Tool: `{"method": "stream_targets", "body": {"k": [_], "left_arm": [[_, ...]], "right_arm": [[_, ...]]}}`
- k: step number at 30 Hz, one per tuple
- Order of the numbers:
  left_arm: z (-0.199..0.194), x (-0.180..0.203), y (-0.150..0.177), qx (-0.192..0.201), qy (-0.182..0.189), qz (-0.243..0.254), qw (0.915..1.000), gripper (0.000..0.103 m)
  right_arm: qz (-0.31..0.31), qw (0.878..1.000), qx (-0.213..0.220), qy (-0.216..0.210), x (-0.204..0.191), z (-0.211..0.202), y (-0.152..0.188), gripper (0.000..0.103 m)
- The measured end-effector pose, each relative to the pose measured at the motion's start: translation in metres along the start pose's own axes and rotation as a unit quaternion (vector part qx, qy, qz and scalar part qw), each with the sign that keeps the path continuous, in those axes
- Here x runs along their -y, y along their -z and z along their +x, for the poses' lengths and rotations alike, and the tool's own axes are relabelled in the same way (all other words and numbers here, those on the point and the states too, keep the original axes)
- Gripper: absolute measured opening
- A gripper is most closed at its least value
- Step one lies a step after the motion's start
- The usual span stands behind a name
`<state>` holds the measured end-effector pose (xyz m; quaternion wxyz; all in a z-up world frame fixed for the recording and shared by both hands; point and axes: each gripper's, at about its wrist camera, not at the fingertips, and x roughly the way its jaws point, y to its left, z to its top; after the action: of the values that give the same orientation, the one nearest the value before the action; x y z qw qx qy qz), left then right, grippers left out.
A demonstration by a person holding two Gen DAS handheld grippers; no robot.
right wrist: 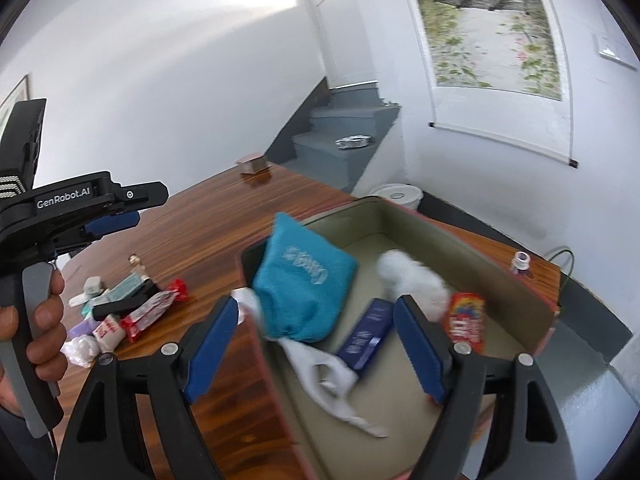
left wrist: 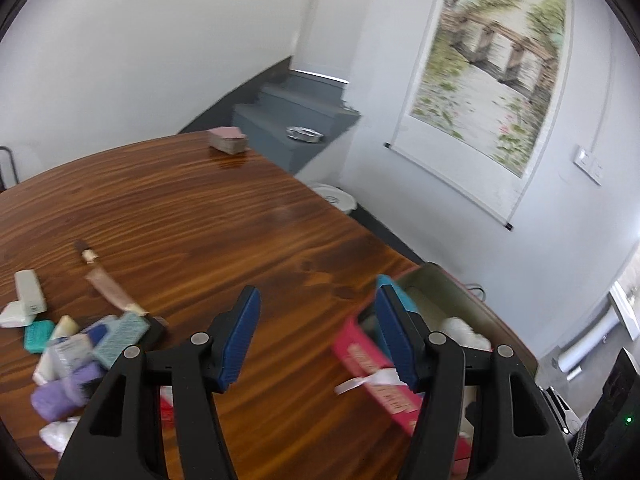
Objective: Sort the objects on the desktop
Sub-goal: 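Return the left gripper to the table and grasp the white tube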
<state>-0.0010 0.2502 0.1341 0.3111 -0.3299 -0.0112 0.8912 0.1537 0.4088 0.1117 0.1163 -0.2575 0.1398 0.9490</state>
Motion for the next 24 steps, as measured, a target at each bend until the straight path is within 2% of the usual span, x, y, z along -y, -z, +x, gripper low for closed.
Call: {"method": "stream_targets", "body": {"k": [9, 12, 18, 24], "left_arm": [[-0.025, -0.075, 0.007, 0.007, -0.067, -0.033, 0.9972, 0.064], [-0.033, -0.102, 0.014, 0.005, -0.101, -0.039, 0.9941, 0.064], [-0.043, -0.161, 0.024, -0.006, -0.143, -0.086, 0.9861, 0.064], [-0.054, -0.215, 0.022, 0.011, -0.181, -0.143, 0.9728, 0.064]], "right_arm": [[-0.040, 0.998, -0.029, -0.045, -0.049, 0.017, 0.010, 0.084], [-0.052, 0.996, -0.039, -0.055, -0.062, 0.022, 0.015, 0.084], [-0.063, 0.994, -0.059, -0.069, -0.081, 0.034, 0.019, 0.087], [-0.078, 0.992, -0.066, -0.076, -0.097, 0.040, 0.022, 0.087]]}}
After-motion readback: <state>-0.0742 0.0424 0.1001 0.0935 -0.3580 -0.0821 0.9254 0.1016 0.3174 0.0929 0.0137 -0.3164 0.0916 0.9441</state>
